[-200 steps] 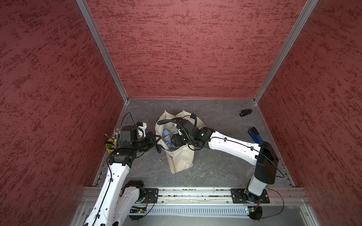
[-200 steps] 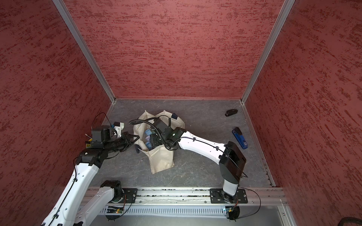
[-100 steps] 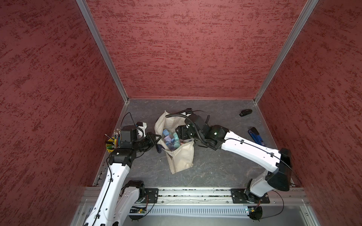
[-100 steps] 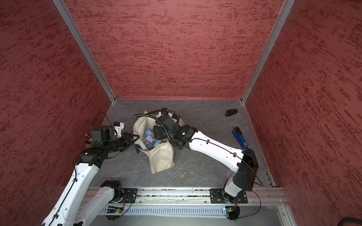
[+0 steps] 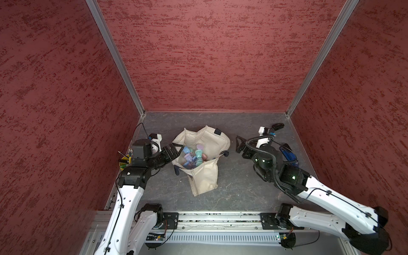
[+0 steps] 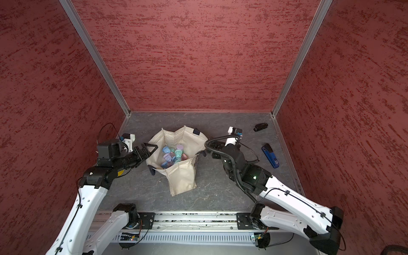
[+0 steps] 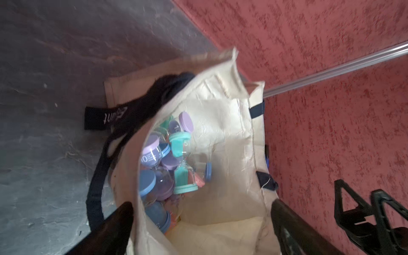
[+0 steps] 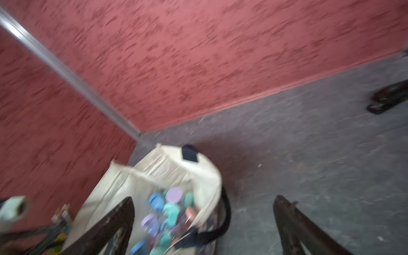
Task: Put the hourglass into the canvas bag
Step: Place the hourglass in the canvas bag, then reset both arms
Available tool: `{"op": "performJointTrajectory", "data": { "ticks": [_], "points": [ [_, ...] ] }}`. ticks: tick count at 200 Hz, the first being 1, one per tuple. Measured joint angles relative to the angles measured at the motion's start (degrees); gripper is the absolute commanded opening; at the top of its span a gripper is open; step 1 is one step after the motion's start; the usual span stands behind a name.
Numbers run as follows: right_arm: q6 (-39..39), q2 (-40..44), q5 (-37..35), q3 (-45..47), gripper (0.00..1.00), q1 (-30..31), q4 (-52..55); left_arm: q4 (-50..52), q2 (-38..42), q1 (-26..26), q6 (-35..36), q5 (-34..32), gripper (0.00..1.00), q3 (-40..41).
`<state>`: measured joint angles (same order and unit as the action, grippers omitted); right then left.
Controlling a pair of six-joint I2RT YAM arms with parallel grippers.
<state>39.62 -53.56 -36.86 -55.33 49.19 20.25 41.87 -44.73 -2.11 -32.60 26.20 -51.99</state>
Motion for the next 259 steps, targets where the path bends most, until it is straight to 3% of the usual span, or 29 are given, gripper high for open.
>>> {"op": "performJointTrajectory", "data": {
  "ticks": [28, 46, 66, 82, 111, 148, 179, 217, 259],
  "points": [
    [0.5, -3.7, 8.0, 0.7, 0.98, -19.8, 0.5, 0.9, 0.6, 0.3, 5.1, -10.8, 1.0, -3.5],
    [0.1, -9.0, 9.8, 3.0, 0.99, -26.9, -0.5, 0.0, 0.4, 1.1, 7.8, -22.0, 1.0, -3.5],
    [-0.9, -12.1, 9.1, 9.2, 0.99, -30.1, -3.9, -5.0, -1.2, 3.7, 9.8, -32.7, 1.0, 0.0],
    [-3.2, -11.3, 6.2, 15.3, 0.99, -30.7, -10.3, -13.2, -3.0, 5.1, 10.8, -39.7, 1.0, 7.2],
    [-9.4, -9.4, -1.1, 24.7, 0.99, -32.4, -25.8, -28.4, -6.6, 6.6, 12.4, -45.9, 1.0, 22.6],
    [-13.2, -14.3, -6.7, 29.9, 0.99, -42.8, -41.3, -43.4, -15.0, 9.7, 15.0, -47.1, 1.0, 26.9],
    [-19.5, -22.1, -8.0, 38.0, 0.99, -44.5, -58.1, -58.3, -24.0, 11.0, 17.7, -45.1, 1.0, 27.9],
    [-28.9, -30.1, 0.0, 40.0, 0.99, -45.7, -76.0, -68.6, -31.1, 12.1, 19.5, -37.0, 1.0, 28.2],
    [-34.1, -33.7, 15.5, 41.4, 0.99, -48.8, -88.8, -77.2, -37.7, 9.6, 24.3, -27.0, 1.0, 27.9]
  ]
}}
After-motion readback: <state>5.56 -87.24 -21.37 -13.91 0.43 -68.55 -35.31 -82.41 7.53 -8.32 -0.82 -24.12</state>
